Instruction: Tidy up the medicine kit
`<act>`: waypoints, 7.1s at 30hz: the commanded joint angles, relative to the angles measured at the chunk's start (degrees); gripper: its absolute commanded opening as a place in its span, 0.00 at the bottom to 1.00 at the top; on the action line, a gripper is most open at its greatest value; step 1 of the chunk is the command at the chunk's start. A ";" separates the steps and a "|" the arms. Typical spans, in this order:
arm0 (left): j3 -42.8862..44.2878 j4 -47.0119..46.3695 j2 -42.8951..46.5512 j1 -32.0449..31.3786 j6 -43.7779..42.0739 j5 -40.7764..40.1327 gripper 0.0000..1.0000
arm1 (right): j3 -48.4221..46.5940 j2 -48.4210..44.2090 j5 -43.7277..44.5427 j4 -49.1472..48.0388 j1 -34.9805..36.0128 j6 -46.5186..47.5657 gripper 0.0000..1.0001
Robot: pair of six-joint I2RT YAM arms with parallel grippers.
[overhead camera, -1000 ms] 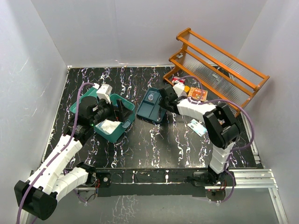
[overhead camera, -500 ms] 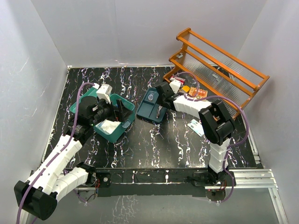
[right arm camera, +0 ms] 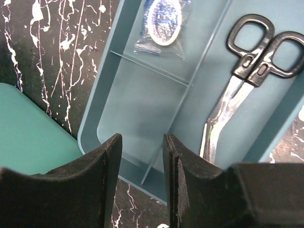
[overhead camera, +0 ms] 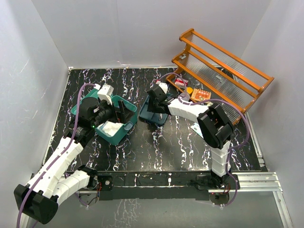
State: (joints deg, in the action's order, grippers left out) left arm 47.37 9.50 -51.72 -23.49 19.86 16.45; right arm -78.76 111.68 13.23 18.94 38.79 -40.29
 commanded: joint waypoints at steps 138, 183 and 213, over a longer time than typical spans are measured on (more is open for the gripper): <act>1.27 -1.83 -3.30 -0.29 0.36 -1.86 0.93 | 30.45 -23.74 -3.69 10.95 -21.75 11.58 0.00; 1.32 -0.62 -3.08 -0.25 -0.43 -3.02 0.93 | 24.64 -20.90 -1.60 14.55 -17.44 14.62 0.00; 1.32 2.19 -0.70 -0.25 -0.43 -5.19 0.93 | 4.99 -9.73 0.20 9.38 4.48 -0.53 0.01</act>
State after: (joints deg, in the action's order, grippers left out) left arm 47.35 10.96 -54.33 -23.49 19.68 12.19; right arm -71.26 100.53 10.31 29.63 42.89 -39.64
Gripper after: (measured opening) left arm 0.934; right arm 0.010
